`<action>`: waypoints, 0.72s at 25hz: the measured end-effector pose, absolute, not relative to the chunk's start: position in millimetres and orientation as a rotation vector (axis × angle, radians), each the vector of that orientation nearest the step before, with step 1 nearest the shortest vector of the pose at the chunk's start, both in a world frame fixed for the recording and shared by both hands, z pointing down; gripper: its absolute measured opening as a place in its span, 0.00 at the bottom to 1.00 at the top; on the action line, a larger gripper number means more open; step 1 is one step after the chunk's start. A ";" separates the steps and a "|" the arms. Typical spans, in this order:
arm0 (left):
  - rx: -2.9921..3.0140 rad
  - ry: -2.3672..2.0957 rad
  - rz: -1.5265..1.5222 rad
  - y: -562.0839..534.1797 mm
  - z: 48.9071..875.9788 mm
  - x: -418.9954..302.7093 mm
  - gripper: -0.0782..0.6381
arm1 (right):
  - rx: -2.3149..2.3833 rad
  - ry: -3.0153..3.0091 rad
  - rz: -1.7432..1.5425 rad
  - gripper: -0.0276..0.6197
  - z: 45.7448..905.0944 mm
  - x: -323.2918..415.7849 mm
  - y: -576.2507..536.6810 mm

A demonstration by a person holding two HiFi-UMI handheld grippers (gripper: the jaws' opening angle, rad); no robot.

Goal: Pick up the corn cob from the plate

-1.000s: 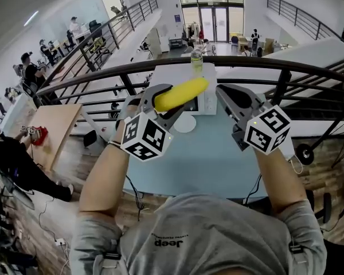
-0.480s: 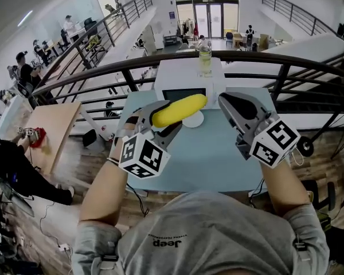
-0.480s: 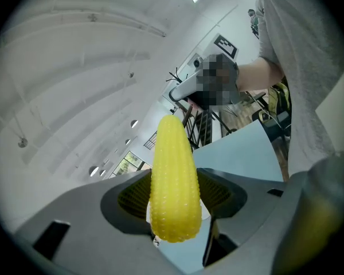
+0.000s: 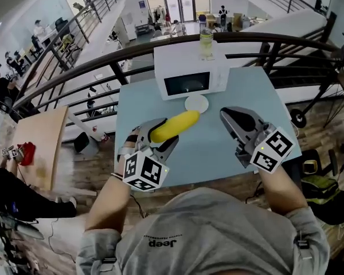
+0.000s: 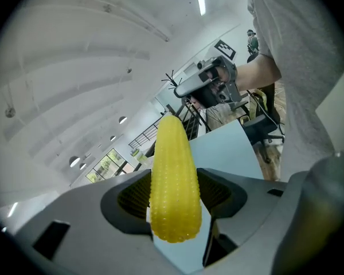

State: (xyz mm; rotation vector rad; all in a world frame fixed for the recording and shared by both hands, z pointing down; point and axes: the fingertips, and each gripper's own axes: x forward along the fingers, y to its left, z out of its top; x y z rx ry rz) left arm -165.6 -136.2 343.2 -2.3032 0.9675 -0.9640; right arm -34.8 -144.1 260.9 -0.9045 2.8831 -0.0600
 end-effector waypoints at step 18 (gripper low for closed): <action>-2.526 1.101 -1.138 -104.8 501.3 -113.3 0.48 | -0.945 3.048 -0.405 0.07 428.1 35.3 -144.9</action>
